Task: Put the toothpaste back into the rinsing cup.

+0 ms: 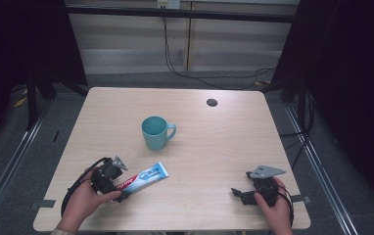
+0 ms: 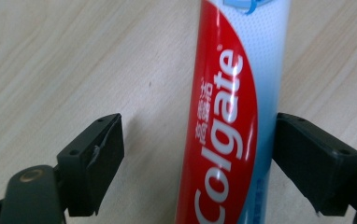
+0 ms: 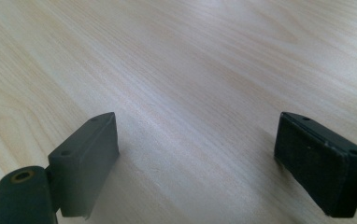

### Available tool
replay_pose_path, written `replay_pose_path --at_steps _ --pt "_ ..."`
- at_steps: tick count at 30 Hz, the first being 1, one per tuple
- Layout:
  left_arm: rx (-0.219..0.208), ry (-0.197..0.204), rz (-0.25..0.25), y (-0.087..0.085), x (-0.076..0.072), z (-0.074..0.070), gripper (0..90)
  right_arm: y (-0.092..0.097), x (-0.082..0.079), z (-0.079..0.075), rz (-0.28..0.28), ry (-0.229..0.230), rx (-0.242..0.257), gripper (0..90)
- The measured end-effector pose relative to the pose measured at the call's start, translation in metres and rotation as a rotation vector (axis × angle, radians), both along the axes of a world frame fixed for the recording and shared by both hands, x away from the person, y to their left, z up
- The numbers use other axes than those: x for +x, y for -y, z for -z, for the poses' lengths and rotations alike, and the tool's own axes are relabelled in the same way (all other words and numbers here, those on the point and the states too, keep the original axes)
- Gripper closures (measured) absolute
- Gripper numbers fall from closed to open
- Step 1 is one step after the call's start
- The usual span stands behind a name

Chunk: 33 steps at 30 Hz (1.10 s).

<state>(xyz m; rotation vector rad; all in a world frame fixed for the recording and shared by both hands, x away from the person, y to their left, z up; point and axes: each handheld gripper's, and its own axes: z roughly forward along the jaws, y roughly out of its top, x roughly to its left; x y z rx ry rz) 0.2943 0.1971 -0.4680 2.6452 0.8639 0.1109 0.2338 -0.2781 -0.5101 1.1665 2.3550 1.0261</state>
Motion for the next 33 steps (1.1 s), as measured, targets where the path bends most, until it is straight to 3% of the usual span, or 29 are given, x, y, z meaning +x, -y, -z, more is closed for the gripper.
replay_pose_path --at_steps 14,33 --pt "0.037 -0.025 0.038 0.031 0.014 -0.002 18.9 0.000 0.000 0.000 0.000 0.001 0.000 13.1" --pt "0.076 -0.061 0.054 0.051 0.021 0.006 20.5 0.000 0.000 0.000 -0.001 0.001 -0.001 13.1"
